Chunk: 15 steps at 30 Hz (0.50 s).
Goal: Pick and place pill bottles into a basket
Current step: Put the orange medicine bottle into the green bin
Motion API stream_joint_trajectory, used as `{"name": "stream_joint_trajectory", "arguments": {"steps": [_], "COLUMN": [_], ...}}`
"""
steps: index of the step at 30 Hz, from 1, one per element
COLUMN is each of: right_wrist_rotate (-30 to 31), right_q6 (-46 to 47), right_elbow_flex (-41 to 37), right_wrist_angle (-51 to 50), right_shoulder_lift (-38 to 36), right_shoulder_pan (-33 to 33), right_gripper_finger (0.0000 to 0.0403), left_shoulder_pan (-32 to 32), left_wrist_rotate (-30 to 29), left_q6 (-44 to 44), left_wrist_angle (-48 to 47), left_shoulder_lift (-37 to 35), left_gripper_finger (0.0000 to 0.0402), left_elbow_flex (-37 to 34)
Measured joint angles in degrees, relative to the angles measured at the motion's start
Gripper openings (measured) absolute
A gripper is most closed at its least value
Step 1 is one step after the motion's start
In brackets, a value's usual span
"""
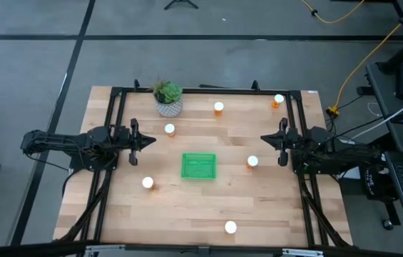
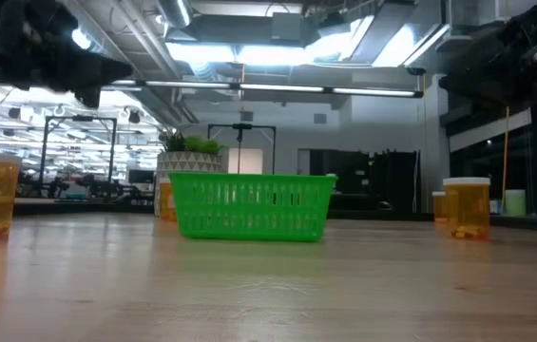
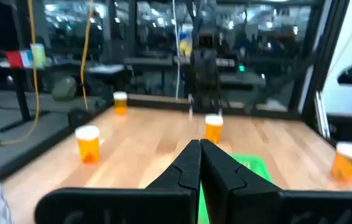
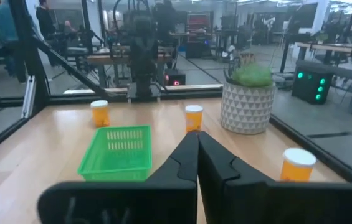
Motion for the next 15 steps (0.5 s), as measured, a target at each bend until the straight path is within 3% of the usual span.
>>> {"name": "stream_joint_trajectory", "arguments": {"steps": [10, 15], "right_wrist_rotate": [3.65, 10.54], "right_q6": [-0.03, 2.67], "right_elbow_flex": [12.96, 19.79], "right_wrist_angle": [-2.09, -3.00], "right_shoulder_lift": [11.28, 21.80], "right_shoulder_pan": [0.01, 0.03], "right_gripper_finger": [0.0001, 0.0000], "left_shoulder_pan": [1.65, 6.81], "left_wrist_rotate": [-3.65, -4.61], "left_q6": [4.15, 1.43], "left_wrist_angle": [0.32, 3.51], "left_shoulder_lift": [8.75, 15.51], "left_gripper_finger": [0.0003, 0.0003], "left_elbow_flex": [7.46, 10.35]}}
